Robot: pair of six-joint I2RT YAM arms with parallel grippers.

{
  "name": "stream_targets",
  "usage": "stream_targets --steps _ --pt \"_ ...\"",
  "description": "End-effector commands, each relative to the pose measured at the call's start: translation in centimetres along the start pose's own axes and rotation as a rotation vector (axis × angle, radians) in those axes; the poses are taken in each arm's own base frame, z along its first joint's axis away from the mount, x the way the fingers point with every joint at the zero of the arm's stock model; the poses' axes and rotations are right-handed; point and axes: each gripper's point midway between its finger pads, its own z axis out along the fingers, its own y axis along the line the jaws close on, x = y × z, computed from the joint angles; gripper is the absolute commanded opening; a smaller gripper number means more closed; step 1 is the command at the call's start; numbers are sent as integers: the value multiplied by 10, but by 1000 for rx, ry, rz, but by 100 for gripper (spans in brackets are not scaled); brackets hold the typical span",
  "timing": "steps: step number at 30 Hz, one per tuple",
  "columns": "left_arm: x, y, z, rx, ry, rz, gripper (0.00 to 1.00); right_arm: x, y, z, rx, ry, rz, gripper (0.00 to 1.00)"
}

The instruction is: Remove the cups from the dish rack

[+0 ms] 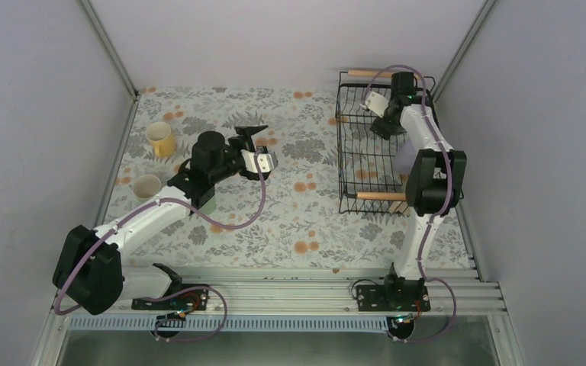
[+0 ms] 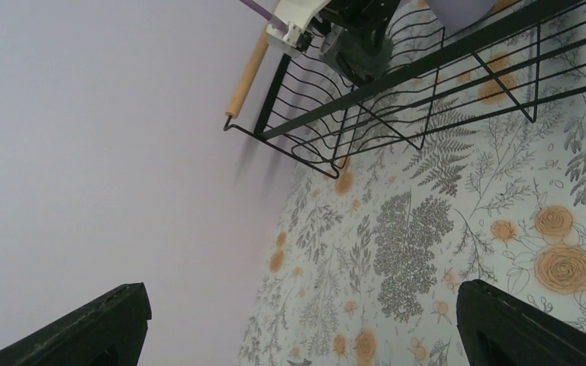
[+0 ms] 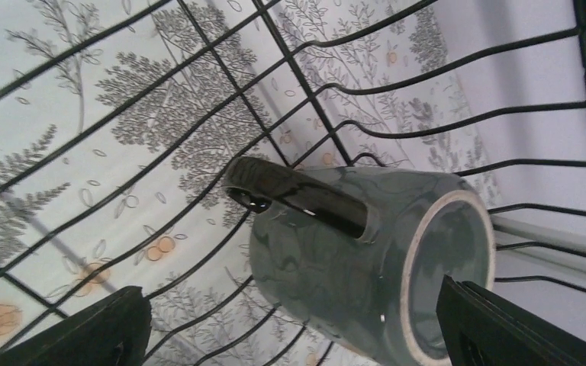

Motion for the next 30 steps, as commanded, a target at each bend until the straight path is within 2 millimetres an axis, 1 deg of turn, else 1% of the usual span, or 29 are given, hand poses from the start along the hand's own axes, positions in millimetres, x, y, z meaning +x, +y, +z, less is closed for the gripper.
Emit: stream_targets --steps 1,5,9,11,13,17,26,28,29,30 --pt "-2 -2 1 -8 -26 26 100 -8 -22 7 155 21 -84 96" --pt "2 -6 2 -2 -25 22 100 -17 -32 11 226 19 -126 96" --pt "5 -9 3 5 -24 18 100 -19 -40 24 257 56 -153 95" --pt "7 -9 2 2 -25 16 100 -24 -44 27 277 48 -157 95" --pt "8 -10 2 6 -27 14 100 -27 -44 31 274 45 -171 95" --pt "15 -13 2 19 -21 3 100 -27 -40 48 242 72 -180 93" --pt "22 -17 3 40 -31 -22 100 -36 -42 63 263 80 -239 92" --pt "23 -16 3 39 -30 -25 100 -39 -42 66 240 82 -236 85" --pt "23 -16 4 40 -31 -26 100 -40 -43 67 232 86 -231 79" --pt "23 -15 4 40 -31 -27 100 -39 -42 70 217 98 -231 72"
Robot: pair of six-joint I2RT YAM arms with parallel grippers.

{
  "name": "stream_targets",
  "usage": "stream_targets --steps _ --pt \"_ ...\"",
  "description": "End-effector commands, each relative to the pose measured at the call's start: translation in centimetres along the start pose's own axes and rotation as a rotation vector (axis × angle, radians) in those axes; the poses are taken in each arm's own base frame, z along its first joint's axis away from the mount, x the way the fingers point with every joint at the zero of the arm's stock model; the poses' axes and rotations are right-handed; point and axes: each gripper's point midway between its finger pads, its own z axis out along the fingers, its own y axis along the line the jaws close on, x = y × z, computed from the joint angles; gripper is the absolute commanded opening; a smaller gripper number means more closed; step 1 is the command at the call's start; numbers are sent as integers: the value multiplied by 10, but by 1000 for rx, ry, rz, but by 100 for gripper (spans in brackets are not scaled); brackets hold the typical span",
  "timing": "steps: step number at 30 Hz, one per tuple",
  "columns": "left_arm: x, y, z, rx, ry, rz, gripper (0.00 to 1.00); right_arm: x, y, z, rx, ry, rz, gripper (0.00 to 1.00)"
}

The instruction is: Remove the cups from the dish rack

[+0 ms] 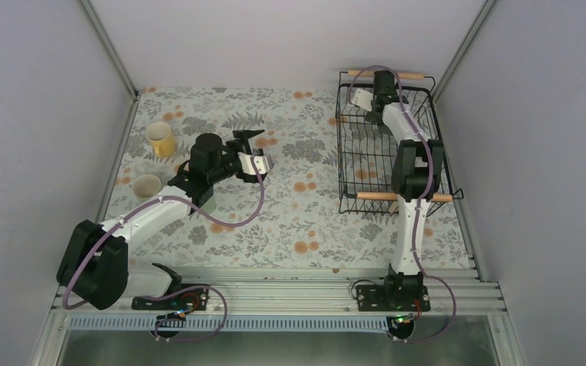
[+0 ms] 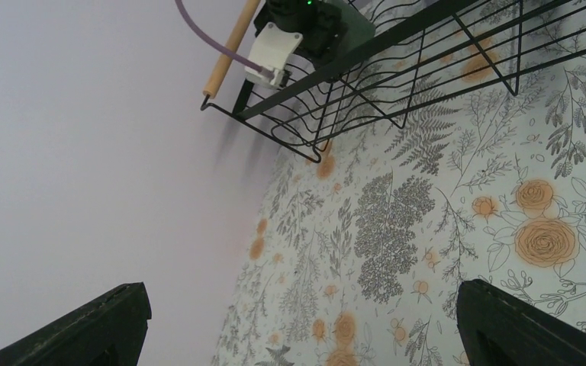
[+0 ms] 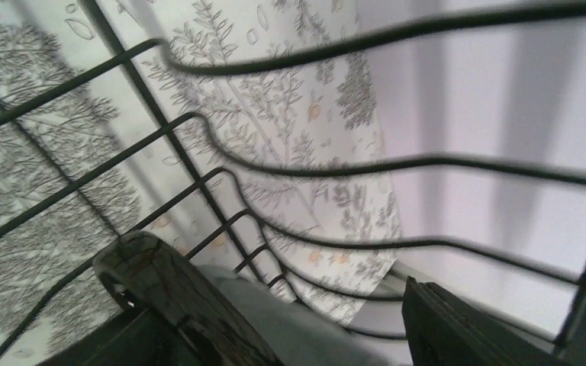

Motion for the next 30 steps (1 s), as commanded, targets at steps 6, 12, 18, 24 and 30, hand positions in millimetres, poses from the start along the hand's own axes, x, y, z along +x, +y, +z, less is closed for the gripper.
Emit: stream_targets --steps 6,12,18,24,30 --pt "-8 -1 0 24 -59 -14 100 2 12 14 -75 78 -32 23" --pt "-14 3 0 22 -77 -12 100 -8 15 -13 -146 -5 54 7" --pt "-20 6 1 26 -94 -20 100 -21 6 -68 -209 -124 132 4" --pt "-22 2 -3 36 -104 -27 100 -32 -2 -124 -288 -236 211 4" --pt "-26 -1 -6 53 -114 -28 100 -18 -9 -135 -271 -199 258 63"
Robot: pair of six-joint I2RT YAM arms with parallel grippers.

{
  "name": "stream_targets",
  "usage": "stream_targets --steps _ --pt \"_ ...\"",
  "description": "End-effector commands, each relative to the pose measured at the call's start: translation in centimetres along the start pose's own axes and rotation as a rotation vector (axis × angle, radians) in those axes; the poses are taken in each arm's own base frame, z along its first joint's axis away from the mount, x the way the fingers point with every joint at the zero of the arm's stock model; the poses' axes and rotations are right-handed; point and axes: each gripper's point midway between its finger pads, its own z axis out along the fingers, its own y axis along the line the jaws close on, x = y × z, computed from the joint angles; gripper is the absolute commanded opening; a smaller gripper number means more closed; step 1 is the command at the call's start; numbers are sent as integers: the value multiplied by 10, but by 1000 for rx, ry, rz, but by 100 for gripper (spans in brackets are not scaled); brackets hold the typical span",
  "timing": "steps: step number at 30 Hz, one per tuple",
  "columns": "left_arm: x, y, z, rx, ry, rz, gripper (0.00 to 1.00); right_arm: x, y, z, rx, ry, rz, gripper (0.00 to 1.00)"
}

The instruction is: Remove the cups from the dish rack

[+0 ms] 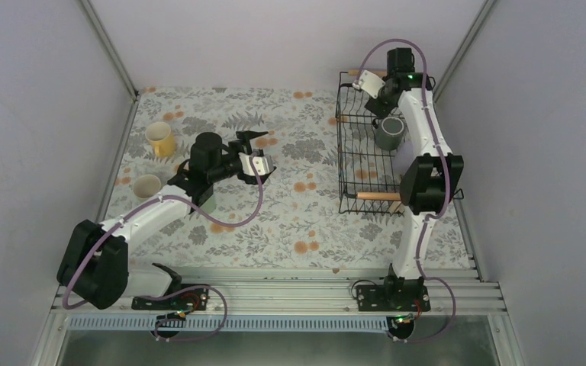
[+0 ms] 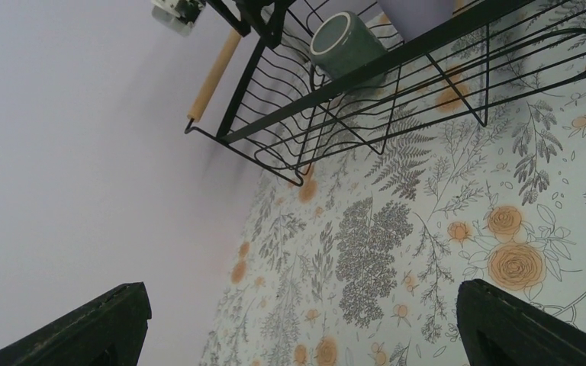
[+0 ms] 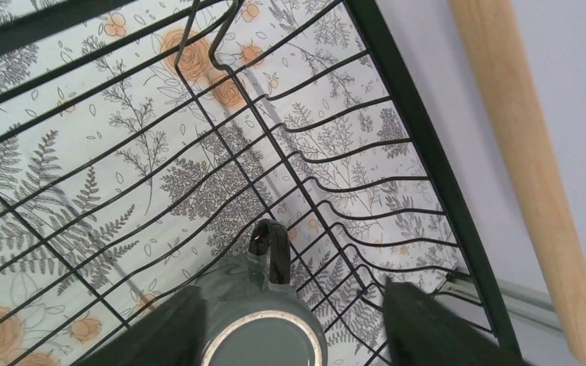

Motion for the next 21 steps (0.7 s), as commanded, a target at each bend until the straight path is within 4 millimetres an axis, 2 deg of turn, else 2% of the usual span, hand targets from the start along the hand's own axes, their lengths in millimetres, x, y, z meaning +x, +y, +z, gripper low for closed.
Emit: stream_targets --steps 1,3,8,12,21 --pt "-17 4 -5 14 -61 -2 100 7 2 -7 -29 12 60 68" --pt "-18 2 -5 30 -64 -9 100 12 1 3 -43 48 68 74" --pt "-22 -13 -7 116 -82 -28 100 24 -6 38 -51 130 103 74" --pt "-23 -30 -9 194 -106 -44 100 31 2 62 -66 147 109 76" --pt "-18 -44 -7 268 -98 -64 100 43 7 94 -70 189 116 77"
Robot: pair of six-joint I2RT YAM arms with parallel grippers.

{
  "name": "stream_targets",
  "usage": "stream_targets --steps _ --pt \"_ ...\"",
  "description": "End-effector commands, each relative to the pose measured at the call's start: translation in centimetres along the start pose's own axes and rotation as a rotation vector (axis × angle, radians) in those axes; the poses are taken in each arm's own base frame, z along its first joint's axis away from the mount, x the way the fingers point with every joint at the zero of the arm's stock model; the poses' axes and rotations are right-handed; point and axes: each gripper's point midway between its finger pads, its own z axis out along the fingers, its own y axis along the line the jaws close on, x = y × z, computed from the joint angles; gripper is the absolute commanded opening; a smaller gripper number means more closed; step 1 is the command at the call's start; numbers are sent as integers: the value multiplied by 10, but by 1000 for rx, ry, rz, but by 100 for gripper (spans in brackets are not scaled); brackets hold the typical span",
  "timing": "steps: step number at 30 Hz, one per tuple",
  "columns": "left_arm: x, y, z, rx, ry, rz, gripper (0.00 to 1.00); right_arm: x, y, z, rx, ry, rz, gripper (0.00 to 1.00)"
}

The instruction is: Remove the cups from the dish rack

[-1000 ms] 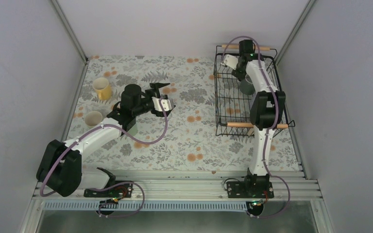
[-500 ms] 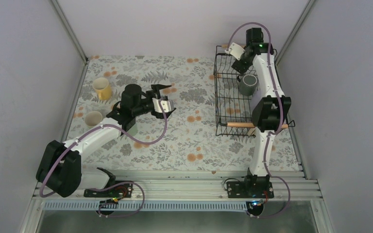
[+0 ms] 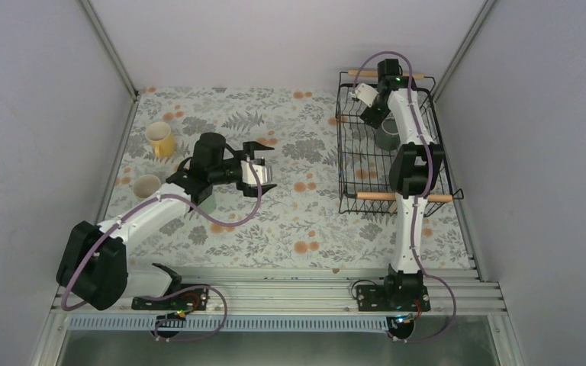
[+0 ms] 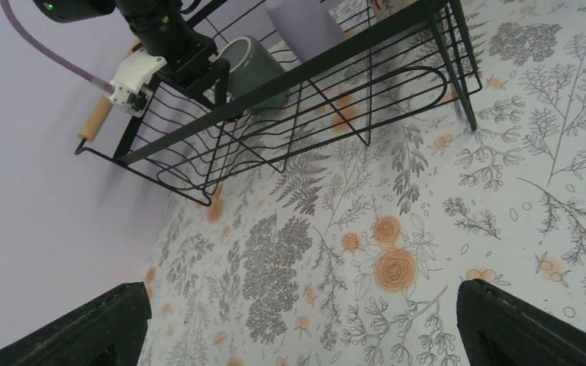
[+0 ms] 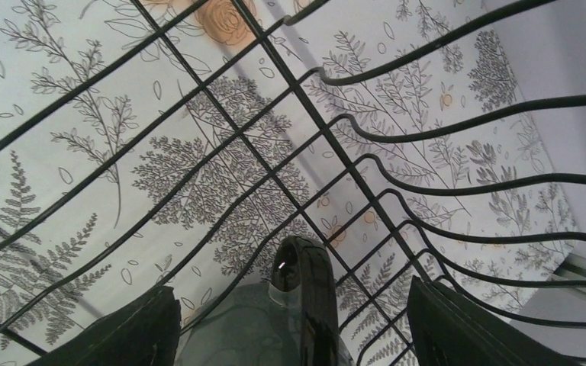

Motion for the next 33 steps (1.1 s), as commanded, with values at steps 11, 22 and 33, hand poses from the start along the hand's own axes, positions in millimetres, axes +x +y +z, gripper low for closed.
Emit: stream_targets --steps 11,22,33 --pt "-4 -27 9 222 -53 -52 100 28 -2 37 12 116 45 88" --pt "-7 -29 8 240 -57 -46 100 47 22 42 -78 201 50 28" --pt "-7 -28 7 236 -51 -44 100 34 22 10 -96 136 75 3"
